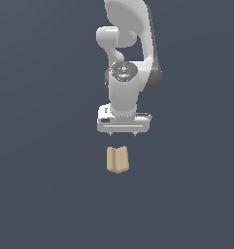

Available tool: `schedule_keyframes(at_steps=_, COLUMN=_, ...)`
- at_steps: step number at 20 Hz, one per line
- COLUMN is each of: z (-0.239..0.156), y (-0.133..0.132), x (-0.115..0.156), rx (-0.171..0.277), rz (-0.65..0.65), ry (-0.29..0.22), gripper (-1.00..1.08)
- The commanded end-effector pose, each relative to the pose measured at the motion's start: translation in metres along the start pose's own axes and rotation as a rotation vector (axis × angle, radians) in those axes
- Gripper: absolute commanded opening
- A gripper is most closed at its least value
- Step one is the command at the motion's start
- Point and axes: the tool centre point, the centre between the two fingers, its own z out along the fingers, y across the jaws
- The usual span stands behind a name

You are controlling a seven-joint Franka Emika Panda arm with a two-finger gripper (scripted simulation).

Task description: Pick up the object and move it to a goal position.

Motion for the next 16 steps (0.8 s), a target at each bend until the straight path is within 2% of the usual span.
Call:
schedule_keyframes(at_steps=1, z=0.0000, y=0.0000, x=0.0000, rx=0.000, rz=0.000, ry=0.000, gripper=0.68)
schedule_keyframes(at_steps=10, z=-0.0001, y=-0.0002, x=-0.0012, rx=0.006, rz=-0.003, ry=-0.004, gripper=0.68)
schedule_keyframes(at_steps=16, z=0.0055, y=-0.0010, x=0.0036, rx=-0.018, rz=-0.003, ry=-0.016, gripper=0.68)
